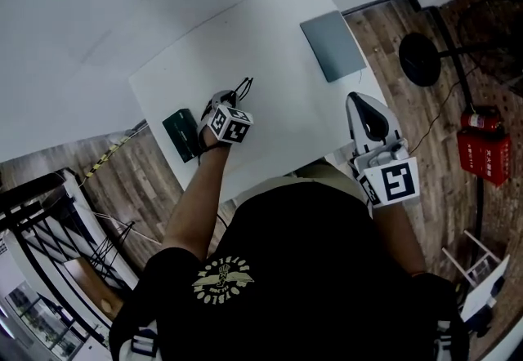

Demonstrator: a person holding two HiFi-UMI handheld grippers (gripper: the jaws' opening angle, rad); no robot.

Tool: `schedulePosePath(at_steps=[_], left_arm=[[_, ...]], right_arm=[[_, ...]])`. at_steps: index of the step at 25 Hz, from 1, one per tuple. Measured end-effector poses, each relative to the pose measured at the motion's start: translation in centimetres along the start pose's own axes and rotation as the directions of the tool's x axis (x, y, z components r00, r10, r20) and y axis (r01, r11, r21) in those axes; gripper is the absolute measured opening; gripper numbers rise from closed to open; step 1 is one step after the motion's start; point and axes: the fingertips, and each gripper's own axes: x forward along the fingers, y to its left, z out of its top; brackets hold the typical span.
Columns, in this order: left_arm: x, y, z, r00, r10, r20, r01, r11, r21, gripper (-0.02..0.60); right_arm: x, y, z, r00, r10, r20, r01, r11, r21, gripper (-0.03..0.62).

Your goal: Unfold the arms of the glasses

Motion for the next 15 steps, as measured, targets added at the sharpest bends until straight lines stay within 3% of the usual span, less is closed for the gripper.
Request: schedulePosePath(at_steps=[2,6,10,15], left_arm=[[-1.1,0.1,0.1,0.999,-0.020,0.049,0.025,0.993,-0.116,0.023],[-3.8,0.5,0.1,0.993,0.015,0.116,0.013,0.972,-0.236,0.023],[-6.9,0.9,0.5,0.978,0.045,0.203,0.035,0.927,-0.373,0.023],[-10.9,1.3,1.2,0.950,0.083,0.301,0.071,0.882,-0.466,0.023]], right_arm=[[0.6,0.4,0.6,1.000,0.026,0.014,-0.026,1.000,-0.002,0.001],[1.2,1.6,2.0,0.995,0.087,0.048,-0.086,0.996,-0.019,0.001],[2.0,2.8,3.1,0.986,0.146,0.074,-0.144,0.989,-0.038,0.000],[2.3,4.5,3.9,0.976,0.198,0.089,-0.194,0.979,-0.058,0.001]])
